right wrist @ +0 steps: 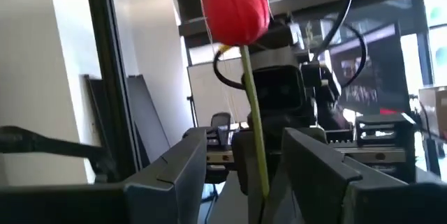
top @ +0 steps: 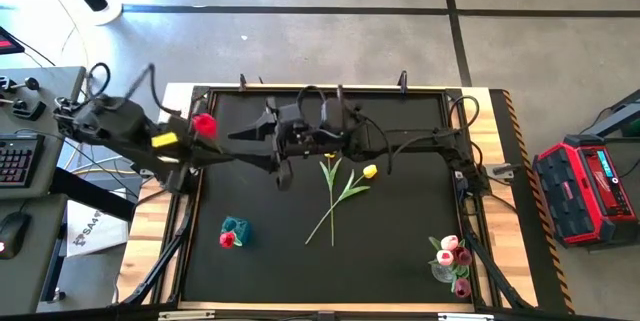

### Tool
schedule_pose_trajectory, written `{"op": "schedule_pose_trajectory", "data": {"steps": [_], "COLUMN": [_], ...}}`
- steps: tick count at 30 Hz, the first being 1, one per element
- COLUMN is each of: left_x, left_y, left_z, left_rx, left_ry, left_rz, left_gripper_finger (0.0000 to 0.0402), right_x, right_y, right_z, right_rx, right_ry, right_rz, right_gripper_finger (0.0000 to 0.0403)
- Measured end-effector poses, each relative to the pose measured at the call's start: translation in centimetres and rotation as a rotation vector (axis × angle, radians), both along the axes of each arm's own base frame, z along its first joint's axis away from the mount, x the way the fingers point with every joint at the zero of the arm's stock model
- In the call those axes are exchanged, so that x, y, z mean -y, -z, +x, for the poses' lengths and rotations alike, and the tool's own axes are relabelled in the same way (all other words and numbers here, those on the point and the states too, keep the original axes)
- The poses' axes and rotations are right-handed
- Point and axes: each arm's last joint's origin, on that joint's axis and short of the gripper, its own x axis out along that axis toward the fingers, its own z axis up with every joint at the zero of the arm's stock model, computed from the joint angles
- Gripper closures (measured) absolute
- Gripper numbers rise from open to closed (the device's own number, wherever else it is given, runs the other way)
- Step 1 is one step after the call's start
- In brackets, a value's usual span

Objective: Sort flowers into vase by color
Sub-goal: Put the red flower into the blue vase

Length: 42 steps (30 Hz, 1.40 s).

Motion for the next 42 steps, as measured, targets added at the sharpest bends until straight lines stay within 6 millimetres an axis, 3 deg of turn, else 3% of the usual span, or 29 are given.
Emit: {"op": "schedule_pose_trajectory", "data": {"steps": [5, 9, 13, 18, 23, 29, 37, 42], "left_x": [0.3, 0.2, 0.6, 1.1, 2.7, 3.7, 3.8, 3.2], "left_y": [1.0, 2.0, 3.0, 5.9, 9.6, 12.0, 12.9, 12.1], "left_z": [0.7, 0.1, -1.0, -2.3, -1.9, -1.4, -2.0, -2.4], "left_rx": [-0.095, -0.162, -0.114, -0.134, -0.15, -0.114, -0.134, -0.059], "left_ry": [0.0, -0.013, -0.003, -0.001, 0.063, 0.1, 0.12, 0.098], "left_rz": [0.034, -0.013, -0.086, -0.127, -0.081, -0.09, -0.122, -0.12], "left_gripper_finger": [0.0402, 0.0402, 0.0402, 0.0402, 0.0402, 0.0402, 0.0402, 0.0402], "right_x": [0.2, 0.4, 0.4, 0.6, 1.1, 2.4, 3.2, 3.2], "right_y": [0.8, 1.4, 1.6, 1.6, 1.7, 1.8, 1.8, 2.0], "right_z": [0.3, 0.4, 0.5, 0.5, 0.6, 0.6, 0.7, 0.7], "right_rx": [-0.094, -0.17, -0.202, -0.202, -0.209, -0.221, -0.23, -0.242], "right_ry": [-0.002, -0.012, -0.019, -0.006, 0.015, 0.032, 0.043, 0.044], "right_rz": [0.023, 0.074, 0.104, 0.121, 0.125, 0.165, 0.182, 0.182], "right_gripper_finger": [0.0226, 0.0226, 0.0226, 0.0226, 0.0226, 0.0226, 0.0226, 0.0226]}}
